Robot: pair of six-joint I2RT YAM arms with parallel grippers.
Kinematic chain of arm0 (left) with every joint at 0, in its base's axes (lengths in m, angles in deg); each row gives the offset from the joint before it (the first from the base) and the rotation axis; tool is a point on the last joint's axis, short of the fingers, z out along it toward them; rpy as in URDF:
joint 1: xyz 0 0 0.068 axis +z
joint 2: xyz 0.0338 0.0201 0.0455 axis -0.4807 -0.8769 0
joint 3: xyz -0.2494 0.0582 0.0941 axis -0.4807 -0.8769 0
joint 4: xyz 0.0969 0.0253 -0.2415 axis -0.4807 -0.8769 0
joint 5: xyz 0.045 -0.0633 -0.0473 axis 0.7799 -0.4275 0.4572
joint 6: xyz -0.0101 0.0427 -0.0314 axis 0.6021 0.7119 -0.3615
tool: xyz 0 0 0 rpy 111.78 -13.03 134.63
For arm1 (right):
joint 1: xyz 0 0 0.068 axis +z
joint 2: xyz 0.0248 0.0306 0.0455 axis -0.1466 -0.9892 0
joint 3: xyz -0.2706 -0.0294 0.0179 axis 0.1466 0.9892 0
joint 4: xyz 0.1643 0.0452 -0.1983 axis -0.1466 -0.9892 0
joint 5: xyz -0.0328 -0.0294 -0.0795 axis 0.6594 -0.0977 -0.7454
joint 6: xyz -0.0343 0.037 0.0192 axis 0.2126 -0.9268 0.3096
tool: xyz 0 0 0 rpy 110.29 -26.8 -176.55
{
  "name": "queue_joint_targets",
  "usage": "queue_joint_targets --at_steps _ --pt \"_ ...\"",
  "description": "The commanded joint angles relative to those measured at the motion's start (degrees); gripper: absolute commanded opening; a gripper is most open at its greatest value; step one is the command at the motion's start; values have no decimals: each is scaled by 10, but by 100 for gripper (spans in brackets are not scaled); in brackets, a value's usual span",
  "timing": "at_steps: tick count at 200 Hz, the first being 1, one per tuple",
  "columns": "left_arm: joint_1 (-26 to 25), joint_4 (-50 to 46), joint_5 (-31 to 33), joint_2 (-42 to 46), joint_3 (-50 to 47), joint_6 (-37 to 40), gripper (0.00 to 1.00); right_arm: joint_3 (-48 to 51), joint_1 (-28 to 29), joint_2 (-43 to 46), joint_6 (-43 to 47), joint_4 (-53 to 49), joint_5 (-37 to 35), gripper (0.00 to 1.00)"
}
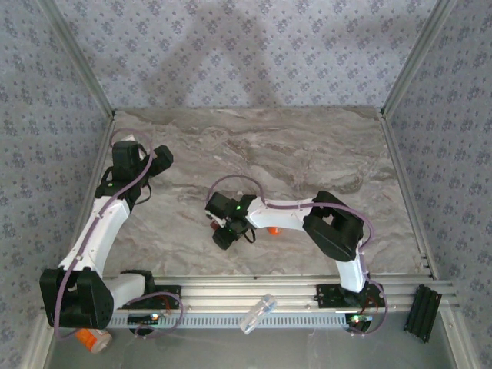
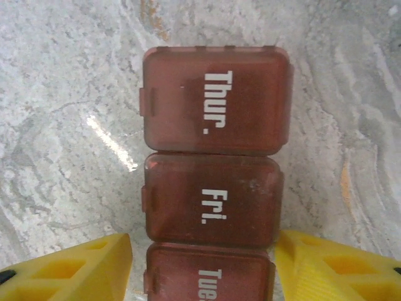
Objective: Sort the pills into containers
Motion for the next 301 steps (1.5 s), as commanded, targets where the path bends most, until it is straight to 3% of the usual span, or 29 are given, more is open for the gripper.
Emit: queue_joint_targets --at_steps 1,147,189,221,242,301 --pt "4 2 -3 -6 1 -9 100 -6 3 -14 -21 -19 -25 61" --pt "4 3 -4 -8 1 -14 100 -2 28 -14 -46 -27 -68 58" --pt "3 3 -7 -7 -1 -16 100 5 31 -14 -68 -15 -70 53" --pt "3 1 -19 -4 -2 -19 100 9 29 -5 -69 -10 -57 40" --pt "4 -3 -60 4 1 -32 100 15 18 15 -73 -1 -53 32" --pt "4 -3 -250 27 -5 -114 100 20 -46 107 -83 24 -30 33"
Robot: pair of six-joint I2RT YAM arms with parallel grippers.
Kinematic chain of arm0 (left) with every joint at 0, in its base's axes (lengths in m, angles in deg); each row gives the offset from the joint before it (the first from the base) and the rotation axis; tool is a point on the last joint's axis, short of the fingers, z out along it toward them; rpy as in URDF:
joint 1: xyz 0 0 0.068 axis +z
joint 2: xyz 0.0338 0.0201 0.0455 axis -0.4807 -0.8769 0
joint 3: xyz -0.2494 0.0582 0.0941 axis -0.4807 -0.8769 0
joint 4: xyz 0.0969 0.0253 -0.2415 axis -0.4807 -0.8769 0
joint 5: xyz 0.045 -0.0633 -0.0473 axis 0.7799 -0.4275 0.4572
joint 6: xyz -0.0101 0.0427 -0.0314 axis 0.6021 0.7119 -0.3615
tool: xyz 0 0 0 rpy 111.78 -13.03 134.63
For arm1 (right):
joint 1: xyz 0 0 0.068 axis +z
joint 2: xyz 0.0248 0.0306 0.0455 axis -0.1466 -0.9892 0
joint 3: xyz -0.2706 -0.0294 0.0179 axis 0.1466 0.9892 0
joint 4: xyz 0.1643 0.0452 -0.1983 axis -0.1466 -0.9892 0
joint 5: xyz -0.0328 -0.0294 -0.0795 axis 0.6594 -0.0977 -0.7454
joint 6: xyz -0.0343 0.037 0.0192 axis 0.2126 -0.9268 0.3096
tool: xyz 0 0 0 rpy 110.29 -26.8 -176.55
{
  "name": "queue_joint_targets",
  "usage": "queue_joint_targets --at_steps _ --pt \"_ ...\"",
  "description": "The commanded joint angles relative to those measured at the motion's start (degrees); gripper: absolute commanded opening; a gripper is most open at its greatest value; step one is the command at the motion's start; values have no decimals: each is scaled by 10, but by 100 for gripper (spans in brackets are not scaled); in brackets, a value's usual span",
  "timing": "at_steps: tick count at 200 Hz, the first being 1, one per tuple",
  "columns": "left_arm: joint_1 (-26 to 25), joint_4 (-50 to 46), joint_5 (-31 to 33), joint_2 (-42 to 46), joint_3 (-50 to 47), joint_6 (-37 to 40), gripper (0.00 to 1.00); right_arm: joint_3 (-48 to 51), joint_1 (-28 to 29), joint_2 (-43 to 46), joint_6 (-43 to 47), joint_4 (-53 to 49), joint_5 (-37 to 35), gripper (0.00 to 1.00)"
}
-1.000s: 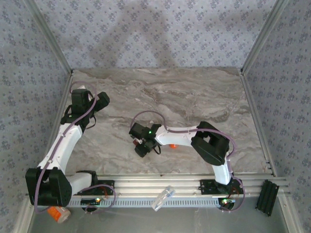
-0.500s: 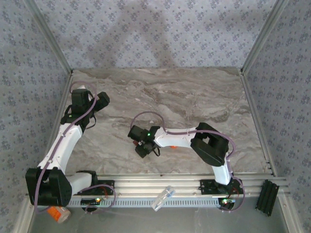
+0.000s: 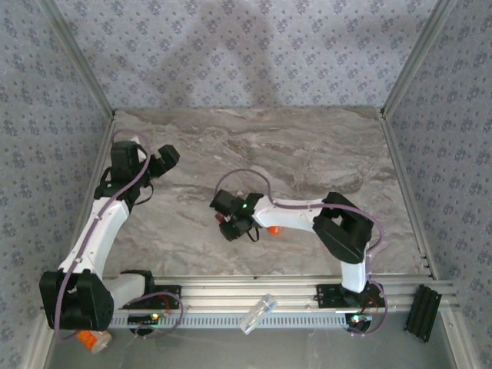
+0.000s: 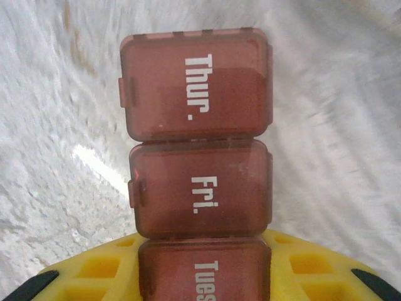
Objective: Sort the pills into containers
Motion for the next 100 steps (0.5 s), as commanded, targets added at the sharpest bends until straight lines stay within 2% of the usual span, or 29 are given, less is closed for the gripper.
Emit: queue_joint_targets --at_steps 1,40,66,100 --pt "2 2 -112 15 -5 -52 100 -4 -28 56 -12 16 16 33" --pt "-15 85 -202 21 -40 -154 97 -18 -93 96 -10 37 57 33" --pt "-56 128 -216 14 -43 -200 96 -27 -125 106 -4 59 79 33" --pt "-89 235 -226 -9 -71 -294 95 -29 -143 110 10 77 102 33"
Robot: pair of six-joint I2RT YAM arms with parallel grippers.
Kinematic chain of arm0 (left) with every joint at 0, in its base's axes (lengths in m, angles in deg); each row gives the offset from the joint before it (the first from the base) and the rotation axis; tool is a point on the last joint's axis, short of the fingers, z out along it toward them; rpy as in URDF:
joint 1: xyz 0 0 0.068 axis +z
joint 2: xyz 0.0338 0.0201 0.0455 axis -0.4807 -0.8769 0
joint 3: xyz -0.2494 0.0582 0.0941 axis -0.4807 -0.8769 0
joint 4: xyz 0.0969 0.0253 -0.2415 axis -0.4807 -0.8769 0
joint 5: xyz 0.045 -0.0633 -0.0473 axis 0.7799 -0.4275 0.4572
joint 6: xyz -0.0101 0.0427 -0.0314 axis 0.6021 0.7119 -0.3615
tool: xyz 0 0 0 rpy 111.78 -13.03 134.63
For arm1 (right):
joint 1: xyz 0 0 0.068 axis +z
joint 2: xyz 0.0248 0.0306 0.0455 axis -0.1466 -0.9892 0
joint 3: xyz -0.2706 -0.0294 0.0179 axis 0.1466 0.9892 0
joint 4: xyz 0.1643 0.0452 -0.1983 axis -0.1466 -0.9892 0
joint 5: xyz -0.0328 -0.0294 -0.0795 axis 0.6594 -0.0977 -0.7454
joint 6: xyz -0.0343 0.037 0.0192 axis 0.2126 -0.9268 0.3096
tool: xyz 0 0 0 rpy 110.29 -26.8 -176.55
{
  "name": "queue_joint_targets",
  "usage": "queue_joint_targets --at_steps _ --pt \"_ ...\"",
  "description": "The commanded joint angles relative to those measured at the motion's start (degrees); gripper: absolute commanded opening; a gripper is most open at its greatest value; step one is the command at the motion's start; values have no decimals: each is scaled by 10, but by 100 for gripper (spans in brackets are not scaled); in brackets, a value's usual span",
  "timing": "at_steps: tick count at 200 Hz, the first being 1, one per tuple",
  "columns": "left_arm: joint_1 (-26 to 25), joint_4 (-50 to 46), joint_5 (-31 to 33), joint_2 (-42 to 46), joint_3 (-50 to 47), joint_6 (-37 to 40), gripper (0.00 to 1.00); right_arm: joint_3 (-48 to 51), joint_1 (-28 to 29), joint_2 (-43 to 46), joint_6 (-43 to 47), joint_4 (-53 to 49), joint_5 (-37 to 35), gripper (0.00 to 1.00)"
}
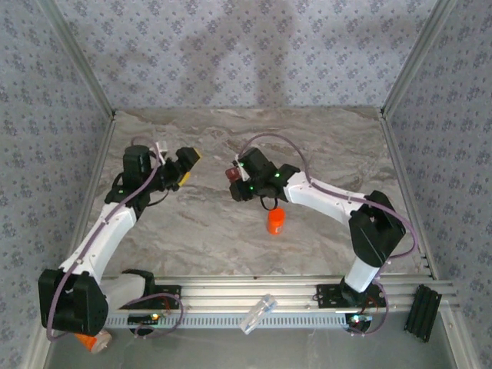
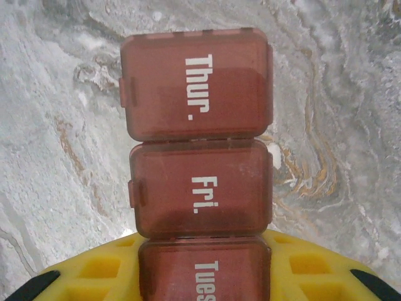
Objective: Sort the pills into containers
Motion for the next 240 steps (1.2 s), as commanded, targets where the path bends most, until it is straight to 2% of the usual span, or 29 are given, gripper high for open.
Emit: queue_joint_targets --at_steps 1,114,240 --pt "-15 106 -28 -14 -17 -90 95 -15 -5 16 10 18 31 33" --pt "-83 167 8 -68 -18 -137 96 -33 -1 -5 -3 33 49 33" --pt "-110 191 20 -92 -7 -149 96 -41 4 -23 -5 32 50 32"
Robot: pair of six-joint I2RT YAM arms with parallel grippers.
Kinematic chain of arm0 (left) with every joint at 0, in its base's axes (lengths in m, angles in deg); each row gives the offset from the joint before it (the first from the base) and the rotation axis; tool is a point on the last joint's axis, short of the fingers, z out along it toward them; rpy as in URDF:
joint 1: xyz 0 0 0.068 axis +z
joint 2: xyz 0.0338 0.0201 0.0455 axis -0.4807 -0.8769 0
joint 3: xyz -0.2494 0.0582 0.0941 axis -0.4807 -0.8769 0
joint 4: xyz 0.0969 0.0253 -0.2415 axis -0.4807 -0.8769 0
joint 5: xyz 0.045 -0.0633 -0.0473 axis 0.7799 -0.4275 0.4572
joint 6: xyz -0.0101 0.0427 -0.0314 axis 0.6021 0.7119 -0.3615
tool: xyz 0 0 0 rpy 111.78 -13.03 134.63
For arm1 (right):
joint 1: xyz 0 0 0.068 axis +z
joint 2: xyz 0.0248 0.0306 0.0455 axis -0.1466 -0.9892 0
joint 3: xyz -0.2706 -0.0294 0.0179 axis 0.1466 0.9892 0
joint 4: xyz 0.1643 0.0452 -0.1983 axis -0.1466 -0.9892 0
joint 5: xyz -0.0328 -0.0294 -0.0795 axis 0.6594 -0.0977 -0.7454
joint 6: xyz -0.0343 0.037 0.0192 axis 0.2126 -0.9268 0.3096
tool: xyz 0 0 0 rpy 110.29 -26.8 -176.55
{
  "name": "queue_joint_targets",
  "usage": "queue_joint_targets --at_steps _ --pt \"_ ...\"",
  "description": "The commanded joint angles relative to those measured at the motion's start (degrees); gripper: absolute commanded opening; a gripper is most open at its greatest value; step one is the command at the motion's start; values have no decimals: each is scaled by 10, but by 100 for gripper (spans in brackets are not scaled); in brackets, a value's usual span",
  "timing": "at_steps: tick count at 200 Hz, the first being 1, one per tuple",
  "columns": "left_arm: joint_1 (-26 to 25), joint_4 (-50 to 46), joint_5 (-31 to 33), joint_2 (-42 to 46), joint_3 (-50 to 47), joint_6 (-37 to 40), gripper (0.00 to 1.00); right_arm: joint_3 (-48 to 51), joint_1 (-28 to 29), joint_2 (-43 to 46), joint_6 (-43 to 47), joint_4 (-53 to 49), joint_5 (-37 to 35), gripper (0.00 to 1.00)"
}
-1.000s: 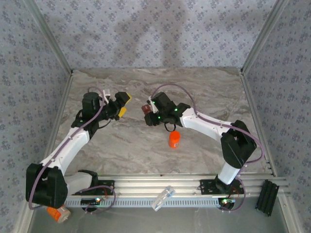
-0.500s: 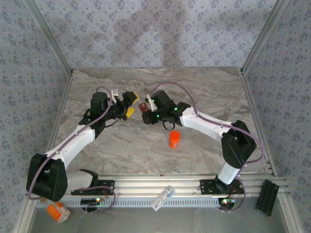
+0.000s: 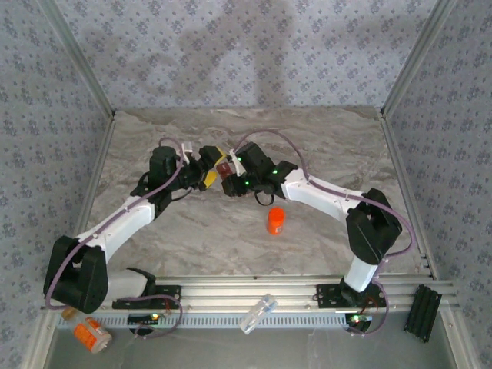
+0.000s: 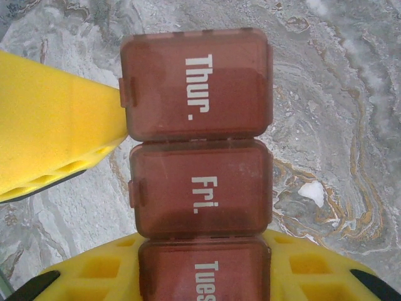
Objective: Sort the pills into containers
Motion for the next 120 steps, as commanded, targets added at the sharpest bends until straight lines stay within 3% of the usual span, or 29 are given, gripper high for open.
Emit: queue_joint_targets --at_steps 1,120 --pt "-4 23 4 0 11 -5 96 -12 4 -6 -6 0 4 32" --pt "-11 0 31 34 7 -5 96 3 -1 -6 -15 5 -9 31"
